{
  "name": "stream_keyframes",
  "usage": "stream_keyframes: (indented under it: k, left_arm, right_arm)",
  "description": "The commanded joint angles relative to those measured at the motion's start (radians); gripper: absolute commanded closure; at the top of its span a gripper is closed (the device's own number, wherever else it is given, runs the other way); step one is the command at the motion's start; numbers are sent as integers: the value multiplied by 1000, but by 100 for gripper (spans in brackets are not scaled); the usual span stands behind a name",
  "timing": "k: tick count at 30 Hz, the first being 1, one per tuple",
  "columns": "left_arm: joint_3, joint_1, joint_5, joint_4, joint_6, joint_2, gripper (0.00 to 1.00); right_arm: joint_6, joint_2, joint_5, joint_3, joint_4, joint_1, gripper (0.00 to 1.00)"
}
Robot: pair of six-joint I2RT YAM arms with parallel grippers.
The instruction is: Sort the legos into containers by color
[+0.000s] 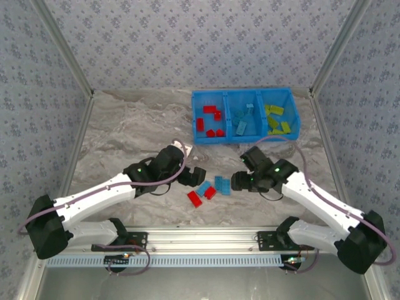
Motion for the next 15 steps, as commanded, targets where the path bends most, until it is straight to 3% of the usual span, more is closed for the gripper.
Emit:
stream_keyframes:
  k: [1,6,12,15]
  left_arm:
    - [51,7,28,-22,59,13,1]
    - [34,7,40,-24,50,1,1]
    - [-4,9,33,2,40,-17,1]
    - [4,8,35,0,46,-12,1]
  right_arm:
    - [47,95,10,-1,93,50,28]
    - [23,254,21,-10,162,112,28]
    - [0,335,-5,-32,249,146,28]
    - [-2,361,46,-22,270,147,28]
